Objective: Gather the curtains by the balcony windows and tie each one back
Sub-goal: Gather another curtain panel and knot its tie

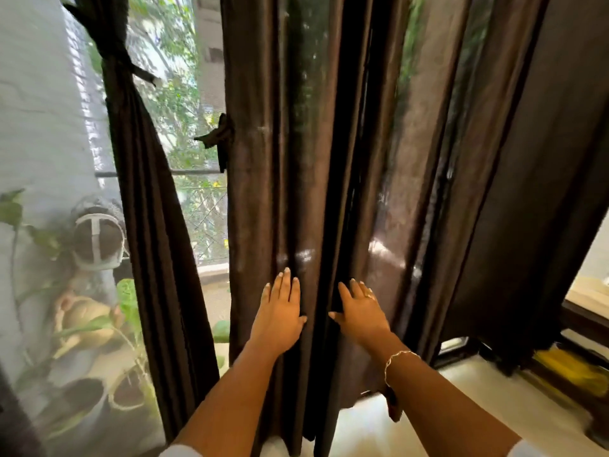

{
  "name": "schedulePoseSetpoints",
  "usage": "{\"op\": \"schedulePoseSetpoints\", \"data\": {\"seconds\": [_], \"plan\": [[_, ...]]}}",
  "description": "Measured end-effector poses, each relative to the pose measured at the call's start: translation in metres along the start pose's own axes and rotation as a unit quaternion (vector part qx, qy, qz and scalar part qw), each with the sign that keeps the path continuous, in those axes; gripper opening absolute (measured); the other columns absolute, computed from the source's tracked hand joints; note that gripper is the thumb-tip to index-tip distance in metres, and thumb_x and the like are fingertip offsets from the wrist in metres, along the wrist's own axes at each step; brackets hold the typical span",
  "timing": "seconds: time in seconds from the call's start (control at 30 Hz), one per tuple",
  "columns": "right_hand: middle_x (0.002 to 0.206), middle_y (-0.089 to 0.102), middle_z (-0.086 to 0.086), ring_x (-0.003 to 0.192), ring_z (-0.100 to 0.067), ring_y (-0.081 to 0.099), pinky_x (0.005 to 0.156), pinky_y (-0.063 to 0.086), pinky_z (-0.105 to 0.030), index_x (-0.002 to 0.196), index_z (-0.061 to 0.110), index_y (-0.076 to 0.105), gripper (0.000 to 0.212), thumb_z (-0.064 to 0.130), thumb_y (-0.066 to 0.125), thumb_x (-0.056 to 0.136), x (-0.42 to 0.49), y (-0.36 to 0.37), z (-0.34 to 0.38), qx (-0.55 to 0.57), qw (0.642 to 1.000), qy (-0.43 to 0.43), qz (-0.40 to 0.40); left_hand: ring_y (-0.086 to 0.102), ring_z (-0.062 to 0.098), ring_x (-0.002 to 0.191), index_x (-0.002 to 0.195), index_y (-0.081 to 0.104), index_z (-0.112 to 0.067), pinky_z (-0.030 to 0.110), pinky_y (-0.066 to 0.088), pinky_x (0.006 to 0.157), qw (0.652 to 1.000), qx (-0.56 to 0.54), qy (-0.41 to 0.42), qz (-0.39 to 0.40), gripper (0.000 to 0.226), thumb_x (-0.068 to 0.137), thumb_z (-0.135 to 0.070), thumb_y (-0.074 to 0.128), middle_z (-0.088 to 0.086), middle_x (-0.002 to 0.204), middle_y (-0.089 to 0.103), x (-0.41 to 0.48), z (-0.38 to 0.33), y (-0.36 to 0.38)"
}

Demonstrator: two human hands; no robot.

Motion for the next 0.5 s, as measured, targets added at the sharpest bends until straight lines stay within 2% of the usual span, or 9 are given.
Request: {"op": "schedulePoseSetpoints", "data": {"seconds": [0.2,0.5], "plan": [[0.156,0.01,-0.018,0.145,-0.033,0.006,0.119,0.008,-0.039,0.148,0.013,0.013,0.067,0.041,0.043,0.095,0.022,-0.034,-0.022,0.009,0.999,-0.021,-0.028,-0.003,0.029,0.145,0.147,0.001,-0.006,0.043,0.005,0.117,0.999,0.022,-0.004,-0.048,0.076,0.093,-0.04,0.042,0.017,0.156,-0.007,0.033,-0.019,-0.029],[0.154,0.015,-0.019,0.144,-0.033,0.01,0.118,0.01,-0.04,0.147,0.011,0.016,0.066,0.041,0.044,0.095,0.103,-0.119,0.018,0.008,0.987,-0.088,-0.136,-0.007,0.029,0.145,0.147,-0.001,-0.004,0.042,-0.001,0.117,0.987,0.102,0.011,-0.122,0.075,0.094,-0.037,0.04,0.018,0.155,-0.011,0.102,0.013,-0.097]]}}
Point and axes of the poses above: each hand's wrist, its own x-axis towards the middle knuckle, its own y-axis out of the palm, z = x × y, the point moved 6 cm from there along x, towards the middle knuckle
